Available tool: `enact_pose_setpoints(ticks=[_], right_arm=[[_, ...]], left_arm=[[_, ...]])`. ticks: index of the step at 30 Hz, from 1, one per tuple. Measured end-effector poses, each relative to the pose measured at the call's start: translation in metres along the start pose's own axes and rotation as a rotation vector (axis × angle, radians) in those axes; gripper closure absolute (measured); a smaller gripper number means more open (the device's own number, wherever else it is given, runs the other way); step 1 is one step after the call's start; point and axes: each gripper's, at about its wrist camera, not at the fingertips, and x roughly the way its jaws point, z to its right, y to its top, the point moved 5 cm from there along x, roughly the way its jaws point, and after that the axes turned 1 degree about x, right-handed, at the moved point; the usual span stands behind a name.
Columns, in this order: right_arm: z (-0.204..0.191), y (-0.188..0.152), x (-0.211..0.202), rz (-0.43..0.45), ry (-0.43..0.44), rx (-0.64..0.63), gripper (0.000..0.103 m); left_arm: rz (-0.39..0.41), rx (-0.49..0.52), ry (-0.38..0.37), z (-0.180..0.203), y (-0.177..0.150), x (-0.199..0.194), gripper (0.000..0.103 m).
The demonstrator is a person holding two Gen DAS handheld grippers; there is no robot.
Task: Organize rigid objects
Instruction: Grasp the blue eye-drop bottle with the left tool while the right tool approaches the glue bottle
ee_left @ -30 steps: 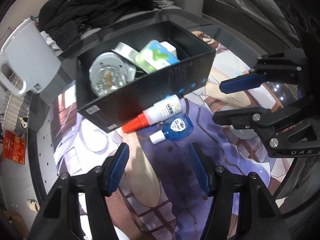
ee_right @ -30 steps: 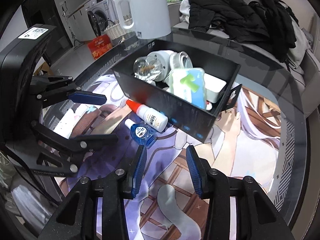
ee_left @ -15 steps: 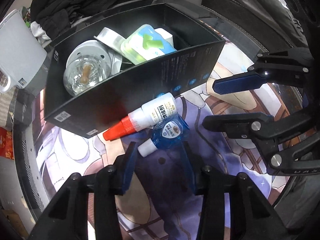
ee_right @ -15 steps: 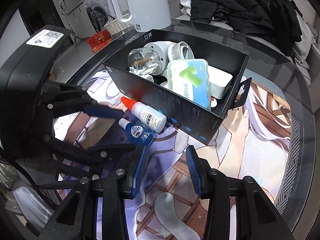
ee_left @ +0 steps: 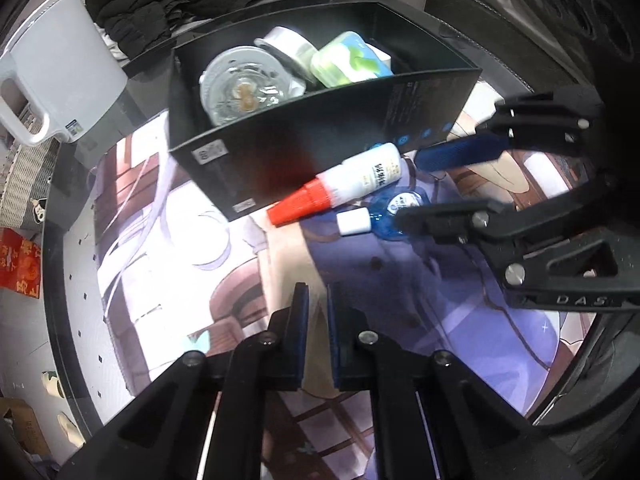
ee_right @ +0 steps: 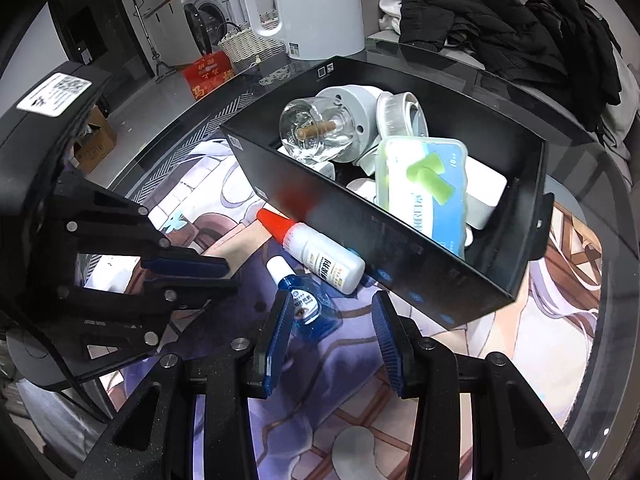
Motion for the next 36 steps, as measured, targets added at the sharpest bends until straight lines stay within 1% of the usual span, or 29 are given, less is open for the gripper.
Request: enact_pose_setpoints(ticks=[3, 5, 6, 7, 8, 9, 13, 16, 18, 21, 24, 26, 27, 28, 29, 32, 36], right_arm=[[-0.006, -0.002, 0.008, -0.023, 0.043, 0.016, 0.061], [-0.015, -0.007, 0.010, -0.039, 0.114, 0.017, 0.061], [-0.020, -0.008, 0.010, -0.047, 0.147, 0.012, 0.061], [-0.024, -0.009, 0.009, -0.046, 0.158, 0.006, 0.061], [-0.026, -0.008, 0.006, -0.041, 0.157, -0.003, 0.061], [-0.027, -0.007, 0.004, -0.032, 0.146, -0.014, 0.061], [-0.018, -0.004, -0.007, 0.004, 0.072, -0.020, 0.061], [-0.006, -0.003, -0.014, 0.022, 0.029, -0.010, 0.061], [0.005, -0.003, -0.018, 0.031, 0.008, 0.005, 0.061], [0.015, -0.007, -0.019, 0.035, 0.003, 0.030, 0.061], [0.019, -0.007, -0.017, 0.035, -0.006, 0.041, 0.061], [0.024, -0.006, -0.019, 0.038, -0.004, 0.044, 0.061], [0.026, -0.005, -0.020, 0.039, -0.004, 0.044, 0.061], [0.026, -0.005, -0.020, 0.040, -0.003, 0.045, 0.061], [0.026, -0.005, -0.020, 0.039, 0.001, 0.046, 0.061], [0.024, -0.005, -0.018, 0.034, 0.006, 0.039, 0.061], [0.014, -0.001, -0.012, 0.032, 0.013, 0.020, 0.061]], left_arm=[[-0.001, -0.023, 0.007, -0.008, -0.001, -0.001, 0.093], [0.001, -0.041, 0.005, -0.013, 0.000, -0.002, 0.090], [0.002, -0.049, 0.003, -0.015, 0.000, -0.003, 0.083], [0.005, -0.056, -0.002, -0.015, 0.003, -0.002, 0.077], [0.011, -0.064, -0.007, -0.013, 0.006, -0.003, 0.062], [0.019, -0.069, -0.009, -0.011, 0.007, -0.005, 0.053], [0.015, -0.085, -0.047, -0.002, 0.021, -0.002, 0.053], [-0.004, -0.105, -0.088, 0.006, 0.031, 0.005, 0.053], [-0.016, -0.119, -0.098, 0.010, 0.037, 0.010, 0.053], [-0.034, -0.129, -0.088, 0.017, 0.040, 0.014, 0.053], [-0.032, -0.135, -0.072, 0.018, 0.043, 0.015, 0.053], [-0.035, -0.121, -0.058, 0.018, 0.045, 0.018, 0.053], [-0.034, -0.108, -0.051, 0.018, 0.046, 0.019, 0.056], [-0.033, -0.097, -0.029, 0.018, 0.045, 0.019, 0.061], [-0.030, -0.091, 0.004, 0.021, 0.041, 0.018, 0.071], [-0.034, -0.096, -0.017, 0.016, 0.036, 0.015, 0.072], [-0.036, -0.123, -0.007, -0.004, 0.025, 0.013, 0.072]])
